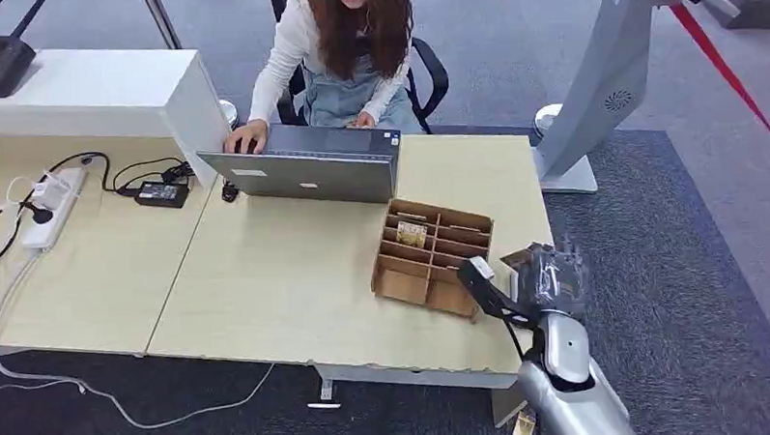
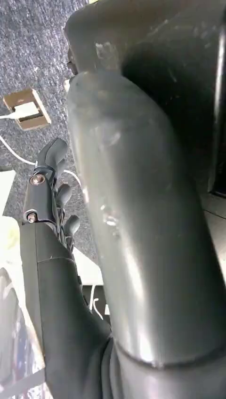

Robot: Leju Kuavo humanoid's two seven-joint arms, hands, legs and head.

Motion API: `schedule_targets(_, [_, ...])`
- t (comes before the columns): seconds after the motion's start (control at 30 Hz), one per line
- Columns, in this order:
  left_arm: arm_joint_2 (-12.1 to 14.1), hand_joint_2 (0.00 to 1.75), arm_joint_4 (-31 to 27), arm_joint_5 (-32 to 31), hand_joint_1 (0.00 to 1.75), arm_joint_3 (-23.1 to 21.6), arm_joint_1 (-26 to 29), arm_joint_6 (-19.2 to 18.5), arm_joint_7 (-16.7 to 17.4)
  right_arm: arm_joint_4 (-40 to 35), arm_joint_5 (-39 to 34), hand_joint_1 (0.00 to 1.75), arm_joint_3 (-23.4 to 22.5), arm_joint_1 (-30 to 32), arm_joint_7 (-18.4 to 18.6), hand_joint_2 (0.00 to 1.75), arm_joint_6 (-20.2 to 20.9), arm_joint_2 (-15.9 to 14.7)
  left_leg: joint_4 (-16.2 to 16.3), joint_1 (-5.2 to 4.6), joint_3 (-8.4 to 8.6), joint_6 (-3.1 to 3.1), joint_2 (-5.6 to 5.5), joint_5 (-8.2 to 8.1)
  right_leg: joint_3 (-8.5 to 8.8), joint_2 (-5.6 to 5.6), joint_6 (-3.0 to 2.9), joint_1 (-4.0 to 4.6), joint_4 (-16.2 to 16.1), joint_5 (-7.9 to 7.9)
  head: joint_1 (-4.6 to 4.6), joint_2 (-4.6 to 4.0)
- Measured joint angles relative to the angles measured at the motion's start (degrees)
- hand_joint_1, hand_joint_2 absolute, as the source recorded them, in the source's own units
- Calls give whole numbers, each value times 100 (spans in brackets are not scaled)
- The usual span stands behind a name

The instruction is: Pass the card to the sensor for recognition and then transmit it.

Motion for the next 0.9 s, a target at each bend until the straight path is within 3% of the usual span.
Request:
schedule_targets(0.43, [0, 0, 0, 0, 0, 0, 0, -4, 9, 74, 0, 175, 35, 0, 11, 175, 11, -2, 0, 0, 0, 0, 0, 0, 0, 0, 0, 0, 0, 0, 0, 0])
schedule_targets(0.9, [0, 0, 0, 7, 0, 0, 0, -15, 59, 81, -81, 175, 201, 3, 249, 175, 319, -13, 0, 0, 0, 0, 0, 0, 0, 0, 0, 0, 0, 0, 0, 0])
